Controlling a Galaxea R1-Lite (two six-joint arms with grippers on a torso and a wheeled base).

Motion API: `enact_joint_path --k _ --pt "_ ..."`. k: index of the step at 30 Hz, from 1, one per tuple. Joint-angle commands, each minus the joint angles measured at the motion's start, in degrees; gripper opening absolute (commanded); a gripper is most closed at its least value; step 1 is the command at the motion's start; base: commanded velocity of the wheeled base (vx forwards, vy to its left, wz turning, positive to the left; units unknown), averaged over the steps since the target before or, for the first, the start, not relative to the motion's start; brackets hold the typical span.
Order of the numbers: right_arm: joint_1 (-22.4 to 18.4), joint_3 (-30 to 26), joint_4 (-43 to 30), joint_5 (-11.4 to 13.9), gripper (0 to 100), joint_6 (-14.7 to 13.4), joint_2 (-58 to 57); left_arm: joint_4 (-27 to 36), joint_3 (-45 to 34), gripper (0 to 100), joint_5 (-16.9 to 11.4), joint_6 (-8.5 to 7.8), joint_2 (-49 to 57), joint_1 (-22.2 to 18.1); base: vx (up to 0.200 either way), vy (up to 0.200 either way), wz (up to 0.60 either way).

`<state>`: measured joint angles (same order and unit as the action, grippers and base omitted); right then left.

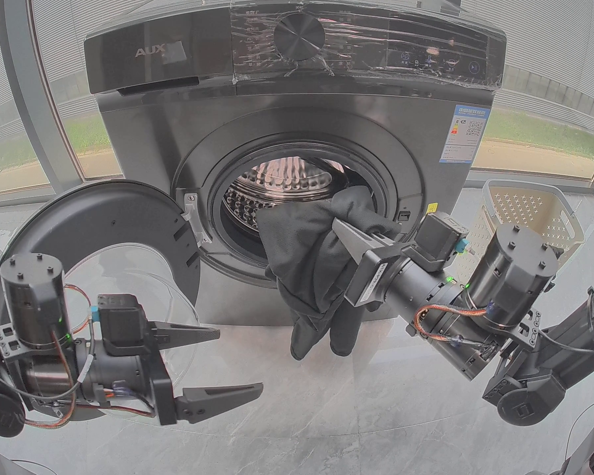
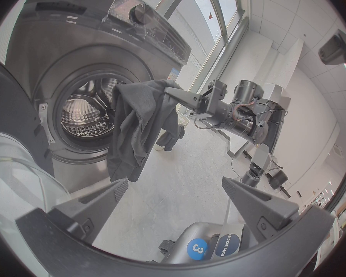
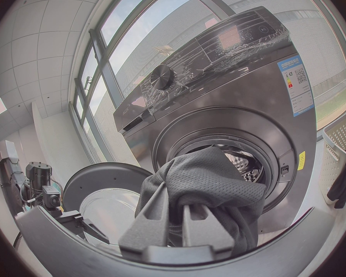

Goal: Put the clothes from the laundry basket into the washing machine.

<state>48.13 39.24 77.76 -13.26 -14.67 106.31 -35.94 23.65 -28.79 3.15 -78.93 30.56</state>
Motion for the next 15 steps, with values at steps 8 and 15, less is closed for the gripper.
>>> enact_joint_path --k 8,15 --pt "0.12 -0.31 0.2 0.08 0 -0.01 0.12 -2.65 5.44 100 0.05 1.07 -12.82 1.61 0.0 0.0 0.0" --pt "0.91 -0.22 0.37 0.08 0 -0.1 0.12 -10.73 9.05 100 0.67 3.8 -22.23 3.01 0.0 0.0 0.0"
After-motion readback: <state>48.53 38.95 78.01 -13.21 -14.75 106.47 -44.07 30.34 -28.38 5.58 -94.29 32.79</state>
